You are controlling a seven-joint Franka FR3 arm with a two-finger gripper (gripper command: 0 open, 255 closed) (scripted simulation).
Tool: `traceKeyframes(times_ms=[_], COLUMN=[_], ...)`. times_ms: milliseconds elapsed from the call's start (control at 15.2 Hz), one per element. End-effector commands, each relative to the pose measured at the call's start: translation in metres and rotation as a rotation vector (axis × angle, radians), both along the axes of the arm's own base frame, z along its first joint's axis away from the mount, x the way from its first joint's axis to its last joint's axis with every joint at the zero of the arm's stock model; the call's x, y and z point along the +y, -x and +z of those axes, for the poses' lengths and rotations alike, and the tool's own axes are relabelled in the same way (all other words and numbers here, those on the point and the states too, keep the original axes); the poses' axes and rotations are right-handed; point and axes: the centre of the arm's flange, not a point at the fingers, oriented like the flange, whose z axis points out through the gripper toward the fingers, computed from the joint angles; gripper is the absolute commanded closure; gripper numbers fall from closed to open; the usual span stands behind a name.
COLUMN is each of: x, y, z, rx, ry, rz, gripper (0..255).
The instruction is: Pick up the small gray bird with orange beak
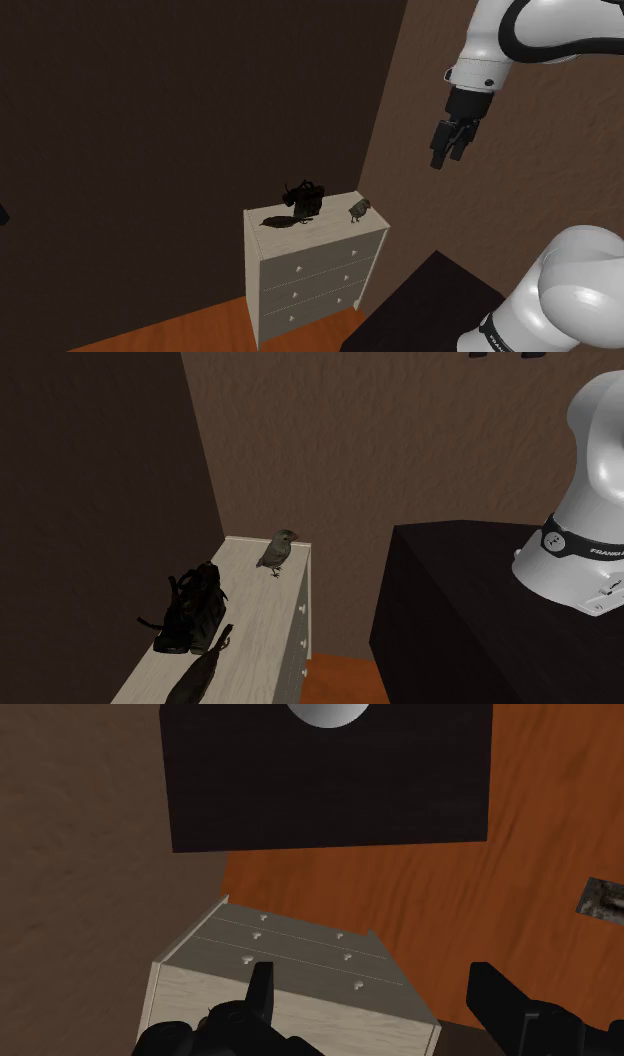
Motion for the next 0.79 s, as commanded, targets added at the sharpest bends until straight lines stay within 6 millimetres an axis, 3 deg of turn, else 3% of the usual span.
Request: traceKeyframes(times_ms=[0, 726], x=[0.0, -0.047], y=[0.0, -0.089], z=[0.0, -0.105], rx=[0.0, 0.017], ry=[0.0, 0.033], rz=[0.0, -0.02], gripper=[0, 0])
